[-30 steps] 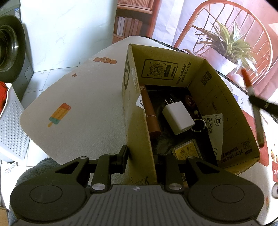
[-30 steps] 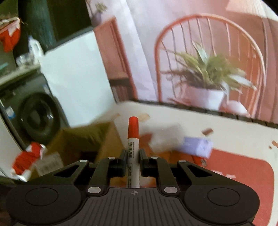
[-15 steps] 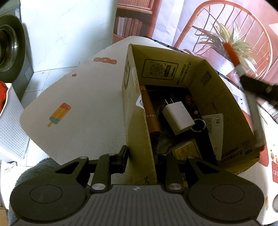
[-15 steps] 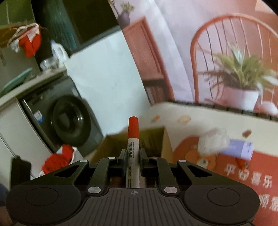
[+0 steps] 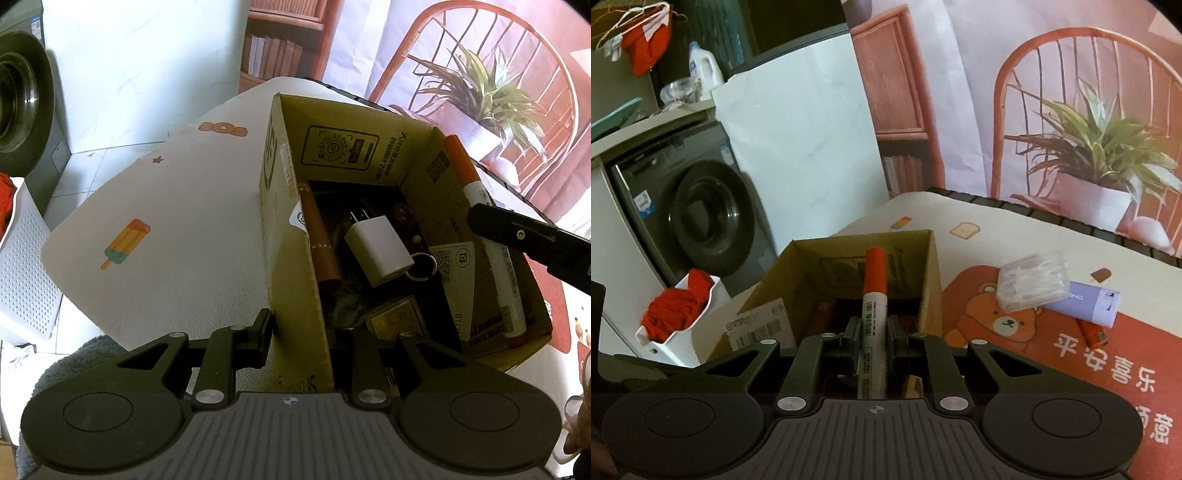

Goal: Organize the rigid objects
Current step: 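Lift the white marker, carry it over the box and drop it inside, then move the right gripper to the clear plastic box and grasp it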

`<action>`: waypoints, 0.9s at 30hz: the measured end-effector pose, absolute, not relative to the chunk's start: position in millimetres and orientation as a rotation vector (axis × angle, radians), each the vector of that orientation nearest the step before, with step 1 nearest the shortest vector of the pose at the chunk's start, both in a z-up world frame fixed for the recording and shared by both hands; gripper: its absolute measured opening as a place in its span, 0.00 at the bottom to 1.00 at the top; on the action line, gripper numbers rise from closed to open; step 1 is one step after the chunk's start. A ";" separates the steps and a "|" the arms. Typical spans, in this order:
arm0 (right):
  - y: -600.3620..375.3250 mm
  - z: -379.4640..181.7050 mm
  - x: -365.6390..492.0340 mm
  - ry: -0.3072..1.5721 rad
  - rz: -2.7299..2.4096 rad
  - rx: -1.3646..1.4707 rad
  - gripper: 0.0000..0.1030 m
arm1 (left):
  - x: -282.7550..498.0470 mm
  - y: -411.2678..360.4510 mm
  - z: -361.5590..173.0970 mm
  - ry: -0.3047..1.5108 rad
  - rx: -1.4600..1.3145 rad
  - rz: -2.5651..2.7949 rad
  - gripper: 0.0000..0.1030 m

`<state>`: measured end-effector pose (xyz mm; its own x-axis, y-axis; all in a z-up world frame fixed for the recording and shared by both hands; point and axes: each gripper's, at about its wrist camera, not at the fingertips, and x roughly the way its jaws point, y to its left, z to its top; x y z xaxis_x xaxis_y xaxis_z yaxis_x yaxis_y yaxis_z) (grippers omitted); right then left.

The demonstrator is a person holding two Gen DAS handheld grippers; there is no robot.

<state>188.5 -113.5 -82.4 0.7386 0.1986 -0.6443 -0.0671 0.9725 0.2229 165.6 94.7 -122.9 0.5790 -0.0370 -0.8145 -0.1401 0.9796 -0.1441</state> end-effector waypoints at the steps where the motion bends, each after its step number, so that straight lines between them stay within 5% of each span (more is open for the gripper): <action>1: -113.8 -82.7 188.5 0.727 0.145 0.188 0.14 | 165.6 94.7 -122.9 0.953 -0.201 0.061 0.25; 23: -119.8 -82.9 184.7 0.710 0.141 0.191 0.15 | 165.9 93.6 -122.2 0.953 -0.201 0.060 0.25; 27: -127.1 -74.2 180.2 0.644 0.122 0.207 0.25 | 165.8 93.9 -122.3 0.953 -0.201 0.060 0.25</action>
